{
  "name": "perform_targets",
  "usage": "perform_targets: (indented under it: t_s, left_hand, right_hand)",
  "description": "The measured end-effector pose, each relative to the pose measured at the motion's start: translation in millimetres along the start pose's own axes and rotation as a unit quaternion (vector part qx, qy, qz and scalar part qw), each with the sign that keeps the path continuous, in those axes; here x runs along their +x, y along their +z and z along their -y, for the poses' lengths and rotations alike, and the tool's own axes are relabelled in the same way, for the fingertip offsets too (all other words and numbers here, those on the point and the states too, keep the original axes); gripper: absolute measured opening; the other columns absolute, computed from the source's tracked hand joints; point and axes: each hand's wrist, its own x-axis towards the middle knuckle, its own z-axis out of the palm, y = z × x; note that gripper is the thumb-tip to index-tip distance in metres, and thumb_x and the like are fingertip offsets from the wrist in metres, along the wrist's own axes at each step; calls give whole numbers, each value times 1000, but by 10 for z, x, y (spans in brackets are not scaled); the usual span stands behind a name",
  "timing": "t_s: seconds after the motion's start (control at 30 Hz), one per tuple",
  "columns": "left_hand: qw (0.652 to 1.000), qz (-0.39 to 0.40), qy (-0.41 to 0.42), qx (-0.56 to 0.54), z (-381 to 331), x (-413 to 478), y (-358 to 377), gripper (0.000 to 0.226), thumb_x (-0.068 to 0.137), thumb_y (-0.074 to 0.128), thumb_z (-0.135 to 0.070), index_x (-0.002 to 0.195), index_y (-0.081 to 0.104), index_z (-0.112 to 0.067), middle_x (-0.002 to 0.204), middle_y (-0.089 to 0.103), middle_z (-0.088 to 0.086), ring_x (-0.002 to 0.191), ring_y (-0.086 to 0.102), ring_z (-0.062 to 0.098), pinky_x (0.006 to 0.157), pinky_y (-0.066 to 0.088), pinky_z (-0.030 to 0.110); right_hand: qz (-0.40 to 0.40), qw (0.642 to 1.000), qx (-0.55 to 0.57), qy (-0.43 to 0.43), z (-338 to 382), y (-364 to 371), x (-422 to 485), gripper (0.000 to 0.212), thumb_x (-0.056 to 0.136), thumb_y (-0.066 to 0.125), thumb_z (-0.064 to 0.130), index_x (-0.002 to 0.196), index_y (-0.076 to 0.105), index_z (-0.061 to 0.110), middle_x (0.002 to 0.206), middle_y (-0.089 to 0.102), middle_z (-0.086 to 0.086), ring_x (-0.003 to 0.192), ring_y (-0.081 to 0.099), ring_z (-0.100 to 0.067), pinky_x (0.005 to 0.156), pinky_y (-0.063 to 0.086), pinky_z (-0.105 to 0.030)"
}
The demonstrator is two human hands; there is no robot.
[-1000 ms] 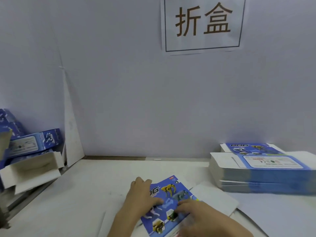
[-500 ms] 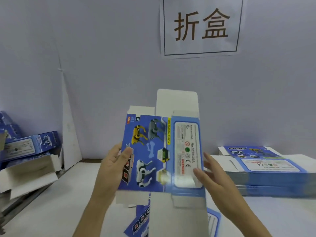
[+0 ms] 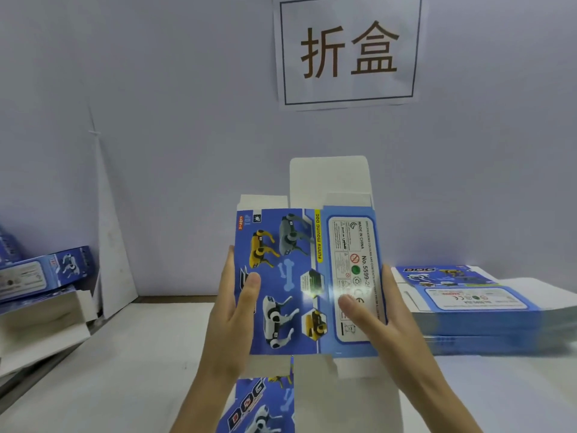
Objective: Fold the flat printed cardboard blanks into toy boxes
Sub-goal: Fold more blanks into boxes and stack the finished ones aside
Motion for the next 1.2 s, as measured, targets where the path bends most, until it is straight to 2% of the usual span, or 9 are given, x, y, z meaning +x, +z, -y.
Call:
perform_targets:
  t_s: [0.13, 0.2, 0.3, 0.37, 0.43, 0.67, 0.87, 1.07, 1.2]
  left_hand:
    - [999, 29, -2, -29, -19, -56, 135, 64, 81, 46, -52, 142, 28, -49, 116, 65, -24, 105, 65, 3, 81, 57, 25]
    - [998, 50, -6, -24, -11, -111, 239, 66, 77, 49, -57, 138, 26, -57, 118, 63, -25, 109, 64, 6, 86, 56, 31]
    - [998, 64, 16, 23, 8, -172, 303, 66, 80, 49, -59, 138, 18, -62, 136, 50, -17, 124, 53, 11, 100, 49, 42]
    - [996, 73, 27, 48, 19, -162, 283, 68, 79, 46, -61, 139, 14, -61, 142, 42, -19, 127, 47, 2, 101, 47, 29]
    - [995, 89, 10, 47, 0, -123, 248, 66, 77, 46, -60, 136, 17, -61, 142, 42, -18, 123, 49, -3, 94, 50, 20]
    - [984, 138, -92, -61, -78, -73, 32, 94, 42, 88, -60, 122, 40, -50, 102, 72, -13, 90, 72, 17, 60, 57, 23]
    - [996, -67, -60, 6, 63, -46, 83, 48, 55, 76, -46, 95, 56, -29, 84, 72, -17, 70, 71, 7, 47, 52, 18]
    - [990, 46, -117, -57, 35, 3, -13, 51, 65, 70, -43, 108, 59, -20, 95, 75, 6, 81, 73, 29, 63, 61, 40]
    - [995, 12, -94, -45, 38, -18, 37, 41, 64, 69, -37, 102, 59, -24, 86, 75, 0, 73, 74, 23, 50, 57, 29]
  right_hand:
    - [43, 998, 30, 36, -12, 97, -22, 90, 51, 72, 65, 132, 33, 54, 104, 63, 33, 100, 64, 3, 68, 54, -15]
    - [89, 991, 74, 71, -21, 191, -54, 93, 54, 74, 56, 136, 35, 39, 105, 69, 21, 96, 69, -5, 66, 56, -18]
    - [89, 988, 77, 104, -20, 206, -72, 76, 57, 74, 54, 124, 50, 30, 98, 73, 13, 87, 71, -9, 60, 55, -18]
    - [69, 990, 55, 110, -22, 137, -49, 60, 63, 71, 48, 116, 58, 23, 95, 75, 7, 84, 72, -12, 59, 54, -18]
    - [76, 990, 35, 116, -16, 73, -32, 51, 64, 68, 45, 108, 63, 19, 94, 75, 2, 85, 72, -15, 61, 54, -19]
    - [98, 986, 35, 133, 86, -129, 6, 29, 75, 76, 35, 87, 66, 9, 80, 75, -8, 72, 73, -22, 57, 54, -22]
    - [14, 990, 37, 139, 11, -154, 9, 21, 79, 64, 26, 67, 69, 9, 72, 74, -10, 62, 72, -20, 46, 52, -22]
    - [24, 991, -14, 131, 131, -285, 22, 32, 67, 78, 41, 78, 71, 12, 74, 74, -13, 62, 70, -24, 49, 51, -22]
    - [-31, 995, -12, 97, 88, -232, 23, 37, 76, 68, 33, 81, 65, -4, 66, 69, -23, 54, 67, -35, 43, 54, -32]
